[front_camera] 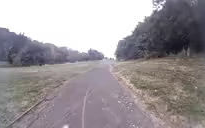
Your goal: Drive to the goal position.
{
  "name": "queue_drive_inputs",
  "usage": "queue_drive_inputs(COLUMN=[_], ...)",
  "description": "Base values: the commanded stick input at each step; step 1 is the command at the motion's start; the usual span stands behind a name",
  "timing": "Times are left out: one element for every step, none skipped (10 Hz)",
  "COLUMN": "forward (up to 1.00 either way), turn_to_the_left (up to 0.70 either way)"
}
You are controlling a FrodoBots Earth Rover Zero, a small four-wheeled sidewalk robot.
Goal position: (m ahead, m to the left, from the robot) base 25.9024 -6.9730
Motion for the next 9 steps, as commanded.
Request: queue_drive_inputs(forward=[0.45, 0.45, 0.45, 0.45, 0.45, 0.45, 0.45, 0.45, 0.45], turn_to_the_left=[0.00, 0.00, 0.00, 0.00, 0.00, 0.00, 0.00, 0.00, 0.00])
